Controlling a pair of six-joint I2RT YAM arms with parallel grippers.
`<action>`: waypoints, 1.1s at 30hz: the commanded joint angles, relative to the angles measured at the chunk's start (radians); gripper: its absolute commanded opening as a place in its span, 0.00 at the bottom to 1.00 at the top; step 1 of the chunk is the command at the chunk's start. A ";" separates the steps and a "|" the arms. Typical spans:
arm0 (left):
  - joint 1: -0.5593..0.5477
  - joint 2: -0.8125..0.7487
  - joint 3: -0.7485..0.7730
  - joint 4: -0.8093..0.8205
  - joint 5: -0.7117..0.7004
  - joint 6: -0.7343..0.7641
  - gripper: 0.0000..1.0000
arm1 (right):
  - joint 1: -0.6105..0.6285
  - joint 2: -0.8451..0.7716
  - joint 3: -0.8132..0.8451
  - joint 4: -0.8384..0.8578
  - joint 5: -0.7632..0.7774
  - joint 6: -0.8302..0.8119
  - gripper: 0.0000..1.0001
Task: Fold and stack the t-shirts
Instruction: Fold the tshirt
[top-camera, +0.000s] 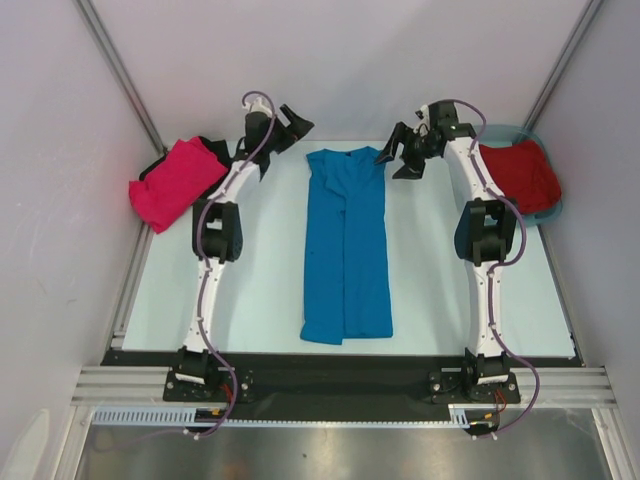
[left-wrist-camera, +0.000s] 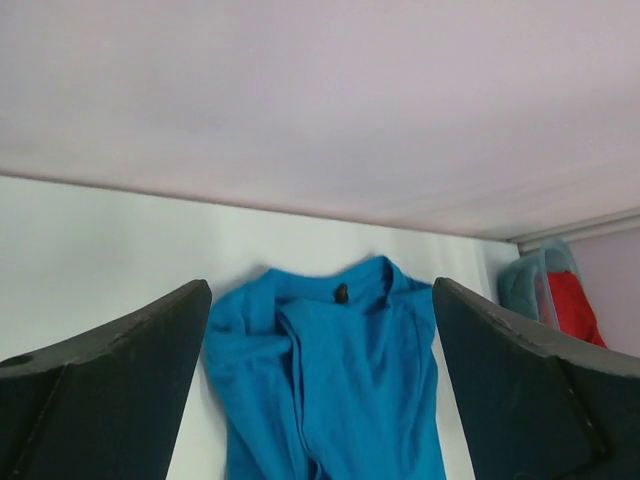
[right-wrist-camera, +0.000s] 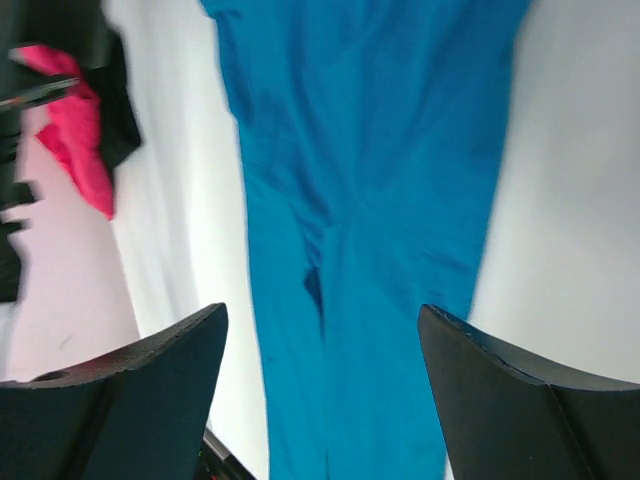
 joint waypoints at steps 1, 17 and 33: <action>0.005 -0.209 -0.134 -0.091 0.045 0.097 1.00 | -0.002 -0.067 -0.052 -0.061 0.072 -0.023 0.83; -0.051 -0.638 -0.514 -0.767 -0.050 0.412 1.00 | 0.168 -0.237 -0.252 -0.272 0.497 -0.125 0.93; -0.187 -1.196 -1.146 -0.803 -0.116 0.179 1.00 | 0.355 -0.544 -0.620 -0.301 0.815 0.113 1.00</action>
